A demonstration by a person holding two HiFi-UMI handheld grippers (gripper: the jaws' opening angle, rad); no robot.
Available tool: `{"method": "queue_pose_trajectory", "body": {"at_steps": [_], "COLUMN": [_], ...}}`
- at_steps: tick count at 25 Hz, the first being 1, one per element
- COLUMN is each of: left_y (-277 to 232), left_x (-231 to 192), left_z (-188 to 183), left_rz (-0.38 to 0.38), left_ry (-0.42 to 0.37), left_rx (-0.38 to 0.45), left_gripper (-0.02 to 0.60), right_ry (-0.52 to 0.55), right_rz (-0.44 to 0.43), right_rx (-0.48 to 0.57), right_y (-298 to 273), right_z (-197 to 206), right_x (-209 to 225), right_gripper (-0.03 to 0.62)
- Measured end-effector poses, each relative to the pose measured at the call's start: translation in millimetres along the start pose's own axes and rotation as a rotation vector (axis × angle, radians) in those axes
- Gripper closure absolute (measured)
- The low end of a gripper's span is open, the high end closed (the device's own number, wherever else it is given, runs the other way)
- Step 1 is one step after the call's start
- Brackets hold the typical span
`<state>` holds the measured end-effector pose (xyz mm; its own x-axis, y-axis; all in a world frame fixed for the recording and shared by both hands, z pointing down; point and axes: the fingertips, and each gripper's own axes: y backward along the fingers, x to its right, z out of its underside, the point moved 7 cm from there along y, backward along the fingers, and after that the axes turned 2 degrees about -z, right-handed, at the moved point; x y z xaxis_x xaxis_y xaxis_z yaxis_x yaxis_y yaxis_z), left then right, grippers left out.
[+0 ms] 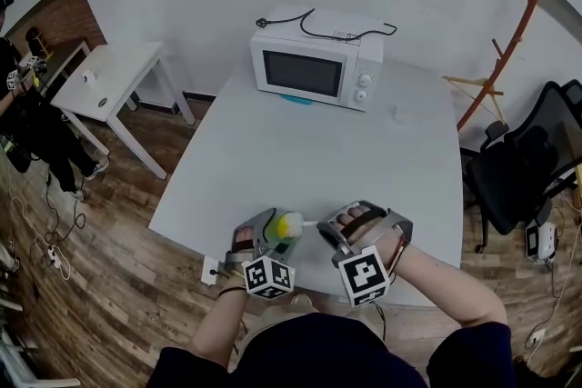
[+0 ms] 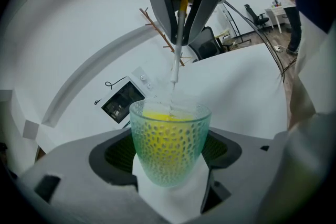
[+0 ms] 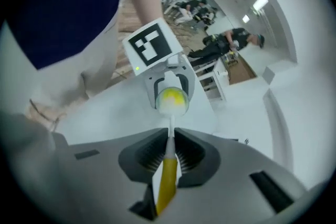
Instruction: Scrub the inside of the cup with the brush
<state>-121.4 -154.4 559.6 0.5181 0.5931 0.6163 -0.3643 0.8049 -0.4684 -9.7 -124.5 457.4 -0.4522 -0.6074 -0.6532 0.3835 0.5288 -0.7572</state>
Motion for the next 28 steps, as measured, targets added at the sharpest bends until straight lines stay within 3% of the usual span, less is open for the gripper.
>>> {"method": "queue_pose_trajectory", "body": {"at_steps": [4,8,10,12,14,17,20,28], "left_y": [2.2,-0.3,-0.7,0.3,-1.1,-2.6,-2.4,0.9], "left_x": [1.2,2.8,4.0,4.2,4.1,0.8,-4.8,-12.3], "left_z": [1.2,8.3,11.0,10.7,12.4,13.1,10.0,4.7], "left_rz": [0.021,0.039,0.048,0.048,0.038,0.014,-0.013,-0.066], "left_ry": [0.009,0.007,-0.004,-0.007,-0.014,-0.022,-0.020,-0.008], "left_rx": [-0.015,-0.033,-0.037,-0.039,-0.038,-0.034,-0.031,-0.032], "left_gripper": [0.206,0.206,0.205,0.206,0.205,0.204,0.204,0.206], "right_ry": [0.249,0.566,0.605,0.574,0.504,0.318,0.087,-0.742], "right_rz": [0.154,0.247,0.261,0.255,0.243,0.213,0.087,-0.249], "right_rx": [0.024,-0.041,-0.048,-0.041,-0.031,-0.002,0.003,0.130], "right_y": [1.4,-2.5,-2.9,-2.8,-3.2,-3.2,-6.1,-7.3], "right_z": [-11.8,-16.1,-18.6,-18.9,-18.0,-17.2,-10.8,1.2], "right_x": [-3.1,-15.2,-17.7,-16.7,-13.4,-2.7,0.8,12.8], "right_gripper": [0.545,0.545,0.545,0.545,0.545,0.545,0.545,0.545]}}
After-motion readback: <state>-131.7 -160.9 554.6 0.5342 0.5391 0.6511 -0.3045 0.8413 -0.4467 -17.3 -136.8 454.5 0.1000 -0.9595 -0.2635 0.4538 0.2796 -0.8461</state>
